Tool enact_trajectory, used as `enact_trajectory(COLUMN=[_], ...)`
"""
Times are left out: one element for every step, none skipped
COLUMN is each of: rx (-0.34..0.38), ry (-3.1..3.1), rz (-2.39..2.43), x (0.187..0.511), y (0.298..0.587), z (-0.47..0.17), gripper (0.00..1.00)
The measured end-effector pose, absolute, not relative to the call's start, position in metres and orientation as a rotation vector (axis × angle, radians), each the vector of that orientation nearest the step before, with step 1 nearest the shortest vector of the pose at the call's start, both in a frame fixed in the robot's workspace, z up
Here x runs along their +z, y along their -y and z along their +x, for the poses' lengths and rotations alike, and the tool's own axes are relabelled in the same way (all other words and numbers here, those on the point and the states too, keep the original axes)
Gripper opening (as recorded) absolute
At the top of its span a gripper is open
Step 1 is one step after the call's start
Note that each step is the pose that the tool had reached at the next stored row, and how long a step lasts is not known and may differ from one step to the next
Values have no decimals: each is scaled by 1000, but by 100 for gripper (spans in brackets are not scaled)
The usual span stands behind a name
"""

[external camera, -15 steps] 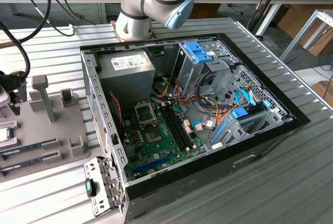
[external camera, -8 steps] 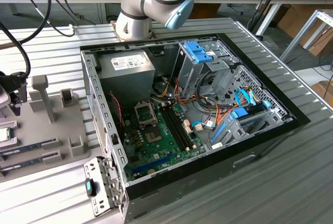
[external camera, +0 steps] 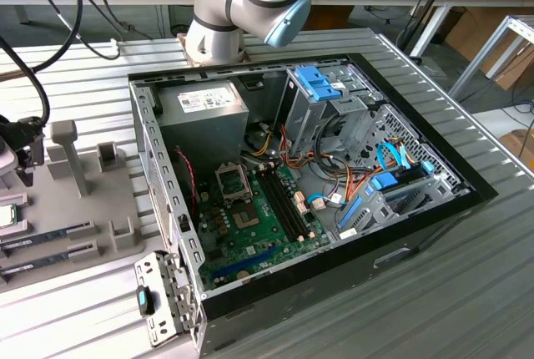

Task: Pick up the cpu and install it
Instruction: 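Pick up the cpu and move it towards the insertion slot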

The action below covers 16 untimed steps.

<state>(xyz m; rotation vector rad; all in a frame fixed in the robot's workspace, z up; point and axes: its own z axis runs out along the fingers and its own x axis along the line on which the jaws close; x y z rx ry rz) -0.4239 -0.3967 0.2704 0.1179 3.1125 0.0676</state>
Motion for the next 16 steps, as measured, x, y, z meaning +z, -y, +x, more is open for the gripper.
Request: enact_trajectory(rx=[68, 68, 68, 68, 68, 68, 68, 68, 68, 68, 68, 68, 68, 68, 68, 68], ry=[-3112, -3112, -3113, -3112, -3112, -3113, -3112, -3112, -3113, -3113, -3113, -3113, -3113, -3113, -3113, -3113], rz=[118, 118, 118, 118, 118, 118, 118, 118, 118, 118, 118, 118, 118, 118, 118, 118], x=[270, 269, 269, 269, 268, 268, 267, 267, 267, 267, 266, 266, 266, 265, 265, 265], y=[397, 397, 397, 397, 397, 397, 397, 397, 397, 397, 397, 397, 397, 397, 397, 397], z=[-424, -424, -424, -424, -424, -424, -424, -424, -424, -424, -424, -424, -424, -424, -424, -424], gripper=[62, 62, 62, 62, 62, 62, 62, 62, 62, 62, 62, 62, 62, 62, 62, 62])
